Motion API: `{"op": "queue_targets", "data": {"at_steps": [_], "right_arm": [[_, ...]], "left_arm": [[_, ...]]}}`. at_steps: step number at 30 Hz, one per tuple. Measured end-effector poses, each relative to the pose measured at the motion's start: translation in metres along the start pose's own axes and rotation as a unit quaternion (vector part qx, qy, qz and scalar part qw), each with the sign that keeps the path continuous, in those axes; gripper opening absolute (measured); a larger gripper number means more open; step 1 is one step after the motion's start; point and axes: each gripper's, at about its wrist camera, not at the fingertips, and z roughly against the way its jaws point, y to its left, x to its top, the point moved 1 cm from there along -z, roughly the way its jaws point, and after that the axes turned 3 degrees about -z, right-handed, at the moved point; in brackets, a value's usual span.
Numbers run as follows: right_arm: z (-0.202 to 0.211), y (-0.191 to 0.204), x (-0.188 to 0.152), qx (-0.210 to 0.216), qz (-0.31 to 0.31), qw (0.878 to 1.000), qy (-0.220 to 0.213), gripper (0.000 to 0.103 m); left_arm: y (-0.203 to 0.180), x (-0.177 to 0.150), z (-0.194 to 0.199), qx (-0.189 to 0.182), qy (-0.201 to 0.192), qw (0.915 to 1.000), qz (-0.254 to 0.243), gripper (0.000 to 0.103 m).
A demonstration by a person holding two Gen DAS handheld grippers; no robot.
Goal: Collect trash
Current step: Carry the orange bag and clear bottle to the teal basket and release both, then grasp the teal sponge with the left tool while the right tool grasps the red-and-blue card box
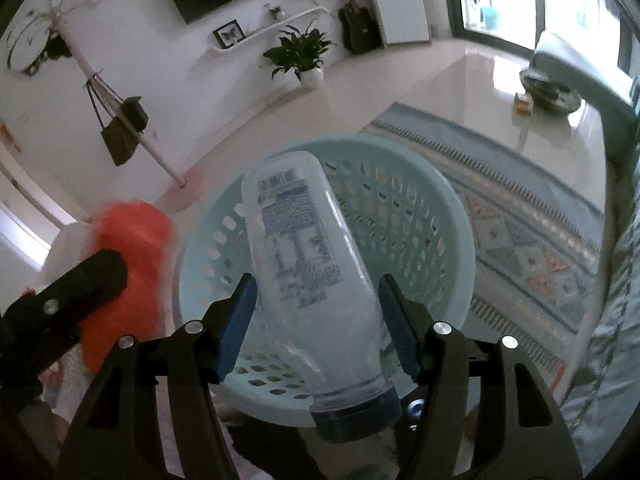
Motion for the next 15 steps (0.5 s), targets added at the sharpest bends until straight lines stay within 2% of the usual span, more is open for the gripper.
{"op": "queue_targets", "data": {"at_steps": [4, 9, 15], "right_arm": [[0.011, 0.001, 0.004, -0.001, -0.004, 1.0, -0.019, 0.071], [0.03, 0.006, 0.004, 0.0, 0.017, 0.999, -0.04, 0.071], [0.058, 0.036, -0.008, 0.012, 0.062, 0.996, -0.062, 0.071]], "left_arm": [[-0.002, 0.0, 0.019, -0.002, -0.027, 0.9996, -0.012, 0.086], [-0.011, -0.008, 0.049, 0.0, -0.051, 0.9984, -0.025, 0.086], [-0.018, -0.026, 0.096, 0.007, -0.087, 0.9953, -0.041, 0.086]]}}
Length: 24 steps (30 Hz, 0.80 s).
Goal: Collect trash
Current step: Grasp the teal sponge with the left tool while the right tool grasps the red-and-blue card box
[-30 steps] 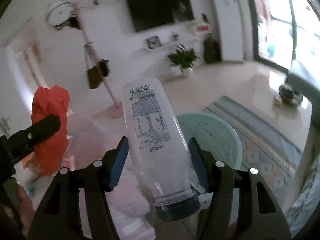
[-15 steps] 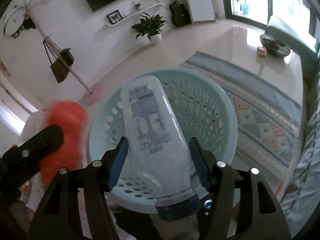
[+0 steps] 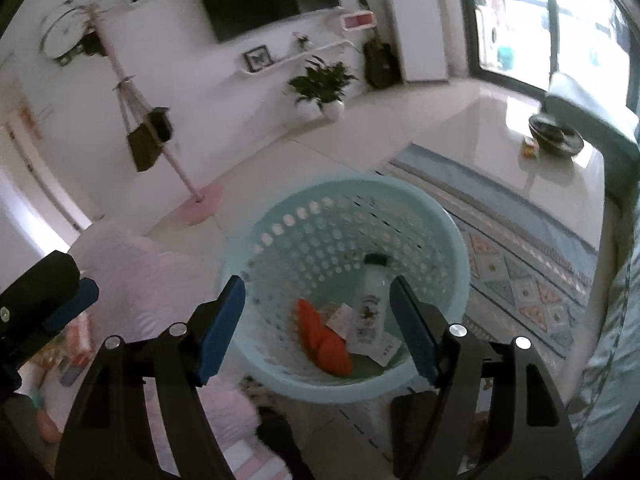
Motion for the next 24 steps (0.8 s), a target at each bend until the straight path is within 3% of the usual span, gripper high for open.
{"op": "queue_targets", "data": {"at_steps": [7, 12, 17, 19, 24], "right_arm": [[0.038, 0.051, -0.011, 0.042, 0.061, 0.997, -0.026, 0.071], [0.062, 0.093, -0.025, 0.079, 0.108, 0.99, -0.04, 0.071], [0.079, 0.132, -0.043, 0.114, 0.154, 0.98, -0.049, 0.071], [0.082, 0.146, -0.05, 0.126, 0.169, 0.976, -0.05, 0.071], [0.081, 0.176, -0.07, 0.139, 0.197, 0.97, -0.04, 0.071]], "left_arm": [[-0.008, -0.008, 0.08, 0.032, -0.066, 0.9971, -0.021, 0.086], [-0.004, -0.016, 0.139, 0.076, -0.109, 0.9906, -0.028, 0.086], [0.017, -0.031, 0.193, 0.128, -0.14, 0.9819, -0.005, 0.086], [0.028, -0.041, 0.213, 0.162, -0.147, 0.9757, 0.005, 0.086], [0.06, -0.075, 0.263, 0.284, -0.162, 0.9448, 0.017, 0.092]]}}
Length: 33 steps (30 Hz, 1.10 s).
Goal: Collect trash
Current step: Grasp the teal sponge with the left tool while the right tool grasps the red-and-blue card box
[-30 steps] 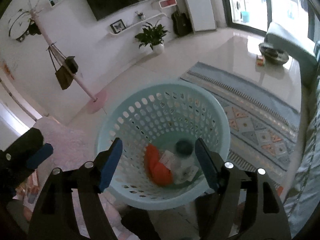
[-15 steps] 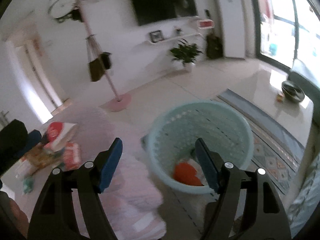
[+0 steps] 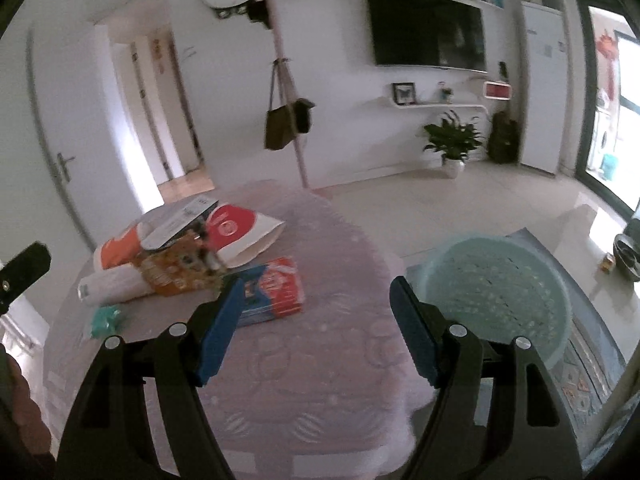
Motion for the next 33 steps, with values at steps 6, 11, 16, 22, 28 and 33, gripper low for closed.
{"op": "queue_targets", "data": {"at_steps": [6, 11, 16, 22, 28, 33], "right_arm": [[-0.02, 0.027, -0.007, 0.02, 0.008, 0.999, 0.024, 0.071], [-0.033, 0.051, -0.007, 0.029, 0.036, 0.998, 0.033, 0.071], [-0.044, 0.066, 0.001, 0.031, 0.058, 0.997, 0.034, 0.076], [-0.08, 0.054, -0.001, 0.017, 0.042, 0.995, 0.085, 0.088], [-0.1, 0.047, -0.002, -0.014, 0.034, 0.994, 0.1, 0.092], [-0.107, 0.048, 0.003, -0.032, 0.036, 0.994, 0.097, 0.094]], "left_arm": [[0.06, -0.025, -0.003, 0.059, 0.051, 0.9967, 0.022, 0.092], [0.089, -0.049, -0.032, 0.038, 0.114, 0.99, 0.074, 0.092], [0.097, -0.06, -0.056, 0.04, 0.156, 0.9827, 0.092, 0.092], [0.094, -0.066, -0.074, 0.054, 0.179, 0.9787, 0.084, 0.09], [0.08, -0.066, -0.074, 0.089, 0.177, 0.9794, 0.039, 0.066], [0.082, -0.065, -0.067, 0.081, 0.167, 0.9816, 0.045, 0.051]]}}
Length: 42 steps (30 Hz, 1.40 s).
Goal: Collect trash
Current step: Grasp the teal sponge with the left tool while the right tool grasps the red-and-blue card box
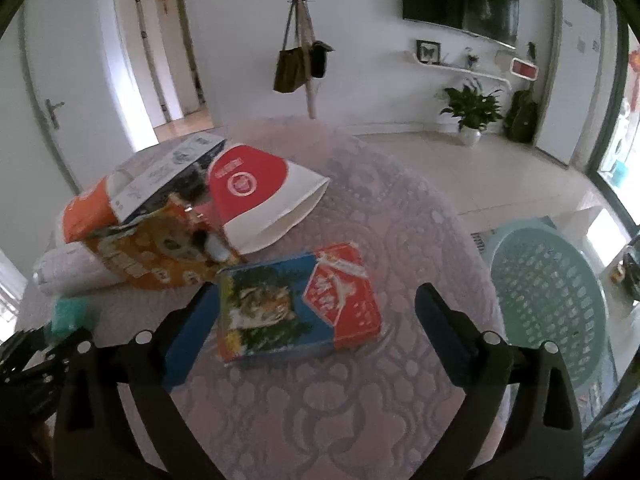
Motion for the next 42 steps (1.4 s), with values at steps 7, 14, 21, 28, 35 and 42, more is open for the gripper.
{"op": "queue_targets", "data": {"at_steps": [7, 14, 21, 28, 35, 42], "right_arm": [[-0.026, -0.02, 0.009, 0.021, -0.039, 0.997, 0.058, 0.094], [0.005, 0.005, -0.02, 0.092, 0.029, 0.993, 0.061, 0.071], [0.042, 0.018, -0.04, 0.143, 0.081, 0.986, 0.042, 0.071], [0.024, 0.024, -0.031, 0.119, 0.163, 0.978, 0.048, 0.087], [-0.004, 0.029, -0.021, 0.099, 0.229, 0.966, 0.065, 0.09], [-0.03, 0.056, -0.005, 0.138, 0.268, 0.949, 0.09, 0.091]], "left_arm": [[0.002, -0.002, 0.002, -0.01, -0.004, 0.9999, 0.004, 0.051], [0.011, -0.002, 0.006, -0.022, -0.017, 0.9992, 0.028, 0.051], [0.013, -0.002, 0.01, -0.024, -0.026, 0.9986, 0.038, 0.051], [0.017, -0.005, 0.012, -0.032, -0.027, 0.9983, 0.041, 0.051], [0.017, -0.002, 0.01, -0.036, -0.022, 0.9982, 0.042, 0.051], [0.019, 0.0, 0.009, -0.04, -0.023, 0.9978, 0.047, 0.051]]}}
